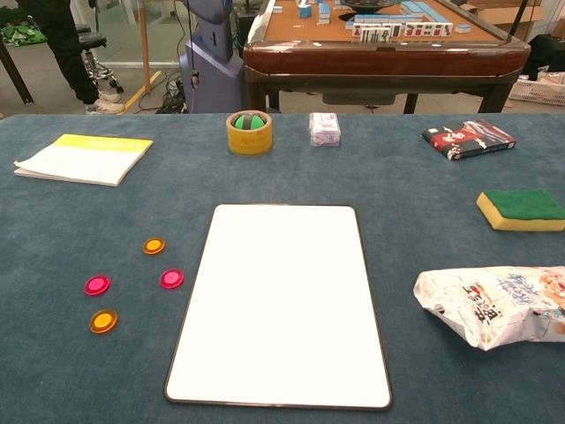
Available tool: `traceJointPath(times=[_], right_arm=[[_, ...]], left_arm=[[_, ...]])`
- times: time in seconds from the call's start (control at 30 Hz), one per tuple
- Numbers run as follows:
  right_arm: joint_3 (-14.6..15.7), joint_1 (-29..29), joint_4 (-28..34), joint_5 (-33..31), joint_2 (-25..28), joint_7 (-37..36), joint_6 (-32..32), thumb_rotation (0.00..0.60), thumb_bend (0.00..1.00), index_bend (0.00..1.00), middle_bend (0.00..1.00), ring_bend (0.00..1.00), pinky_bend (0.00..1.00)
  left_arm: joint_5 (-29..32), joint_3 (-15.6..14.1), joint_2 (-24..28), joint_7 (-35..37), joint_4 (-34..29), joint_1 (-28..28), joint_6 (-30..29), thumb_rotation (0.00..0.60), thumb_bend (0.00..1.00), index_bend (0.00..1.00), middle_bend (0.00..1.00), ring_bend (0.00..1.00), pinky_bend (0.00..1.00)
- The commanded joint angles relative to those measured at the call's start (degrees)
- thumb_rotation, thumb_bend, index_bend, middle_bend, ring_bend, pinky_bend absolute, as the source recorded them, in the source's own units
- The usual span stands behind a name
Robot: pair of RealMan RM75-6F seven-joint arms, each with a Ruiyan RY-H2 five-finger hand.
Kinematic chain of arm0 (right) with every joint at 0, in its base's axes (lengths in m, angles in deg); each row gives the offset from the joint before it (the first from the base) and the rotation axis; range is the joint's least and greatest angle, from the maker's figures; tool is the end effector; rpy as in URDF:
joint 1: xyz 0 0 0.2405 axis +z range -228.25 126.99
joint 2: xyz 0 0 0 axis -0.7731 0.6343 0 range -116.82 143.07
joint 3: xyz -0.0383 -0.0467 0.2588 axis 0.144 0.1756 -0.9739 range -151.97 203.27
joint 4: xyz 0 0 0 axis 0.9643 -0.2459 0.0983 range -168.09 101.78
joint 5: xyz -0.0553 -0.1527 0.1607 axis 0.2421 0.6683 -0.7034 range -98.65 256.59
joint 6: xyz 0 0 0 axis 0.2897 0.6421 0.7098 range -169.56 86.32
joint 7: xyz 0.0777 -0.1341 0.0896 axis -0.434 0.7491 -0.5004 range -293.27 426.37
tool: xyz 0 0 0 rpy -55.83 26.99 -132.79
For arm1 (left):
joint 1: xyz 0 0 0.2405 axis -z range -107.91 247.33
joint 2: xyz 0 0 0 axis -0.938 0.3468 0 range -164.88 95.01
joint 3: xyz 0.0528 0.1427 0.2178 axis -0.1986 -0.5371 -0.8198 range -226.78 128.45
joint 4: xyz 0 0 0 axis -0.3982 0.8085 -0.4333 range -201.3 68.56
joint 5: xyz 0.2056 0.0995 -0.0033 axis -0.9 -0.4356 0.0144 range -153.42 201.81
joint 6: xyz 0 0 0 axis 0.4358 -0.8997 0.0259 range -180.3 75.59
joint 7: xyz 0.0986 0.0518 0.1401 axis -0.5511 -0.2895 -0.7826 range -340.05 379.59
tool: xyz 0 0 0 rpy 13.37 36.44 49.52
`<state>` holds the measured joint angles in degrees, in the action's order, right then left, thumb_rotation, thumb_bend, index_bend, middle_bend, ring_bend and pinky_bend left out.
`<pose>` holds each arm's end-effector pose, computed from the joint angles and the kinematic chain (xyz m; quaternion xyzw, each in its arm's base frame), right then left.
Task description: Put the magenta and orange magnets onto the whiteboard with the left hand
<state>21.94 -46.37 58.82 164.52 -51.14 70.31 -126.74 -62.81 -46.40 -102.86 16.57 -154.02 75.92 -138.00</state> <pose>-0.3297 -0.2184 0.1492 0.5995 -0.3673 0.3697 0.6074 -0.3288 0.2265 0.1321 -0.6138 -0.3531 -0.3809 0.5945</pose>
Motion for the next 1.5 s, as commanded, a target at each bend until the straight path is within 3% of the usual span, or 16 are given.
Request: traceJointPath(times=[0.03,0.13,0.23,0.4,0.47,0.67,0.97,1.23,1.5], right_arm=[[0.27,-0.49,0.28,0.51,0.16,0.07,-0.77,0.600,0.06,0.26,0.30,0.30,0.42],[0.44,-0.66,0.44,0.98,0.28,-0.14,-1.11,0.600,0.06,0.26,0.30,0.30,0.42],[0.34,-0.82,0.62,1.13,0.55,-0.57,-1.53,0.600,0.06,0.26,0.30,0.30,0.42],[0.32,-1.88,0.67,1.71,1.04,-2.17,-3.56,0.600,0.06,0.26,0.30,0.30,0.42],[0.39,-2.25,0.61,1.87,1.21,-2.49,-4.13,0.600,0.06,0.26,0.30,0.30,0.42],[0.35,-2.67,0.48,2.83,1.54,-3.71,-5.30,0.600,0.06,0.26,0.30,0.30,0.42],[0.13,-1.93,0.61,2.20,1.64,-3.28,-3.53,0.600,0.06,0.26,0.30,0.30,0.42],[0.41,-2.04,0.66,2.67,1.57,-2.99,-3.54,0.600,0.06,0.26,0.30,0.30,0.42],[0.39,-1.90,0.67,2.63,1.59,-2.96,-3.14,0.600,0.06,0.26,0.30,0.30,0.42]], left_arm=[[-0.27,-0.36,-0.17,-0.25,0.06,0.19,0.46,0.600,0.27,0.36,0.43,0.50,0.74],[-0.65,-0.49,-0.17,0.03,-0.20,0.40,0.62,0.600,0.27,0.34,0.41,0.52,0.79],[-1.12,-1.14,0.49,3.12,-1.04,0.96,2.21,0.600,0.27,0.27,0.42,0.70,0.94],[-5.55,-1.00,0.10,10.73,-0.37,2.22,0.22,0.600,0.27,0.21,0.77,0.97,1.00],[-7.00,-1.07,0.27,10.61,-0.82,3.00,0.28,0.600,0.27,0.22,0.83,1.00,1.00],[-9.30,-0.48,2.00,4.60,-6.46,6.22,3.20,0.600,0.27,0.28,0.98,1.00,1.00],[-7.70,0.23,4.29,-4.00,-15.75,13.55,15.48,0.600,0.27,0.32,1.00,1.00,1.00],[-4.01,-0.39,1.77,-9.63,-16.80,16.53,21.91,0.600,0.27,0.30,1.00,1.00,1.00],[0.57,-1.39,-2.81,-12.37,-13.82,18.35,26.46,0.600,0.27,0.28,1.00,1.00,1.00]])
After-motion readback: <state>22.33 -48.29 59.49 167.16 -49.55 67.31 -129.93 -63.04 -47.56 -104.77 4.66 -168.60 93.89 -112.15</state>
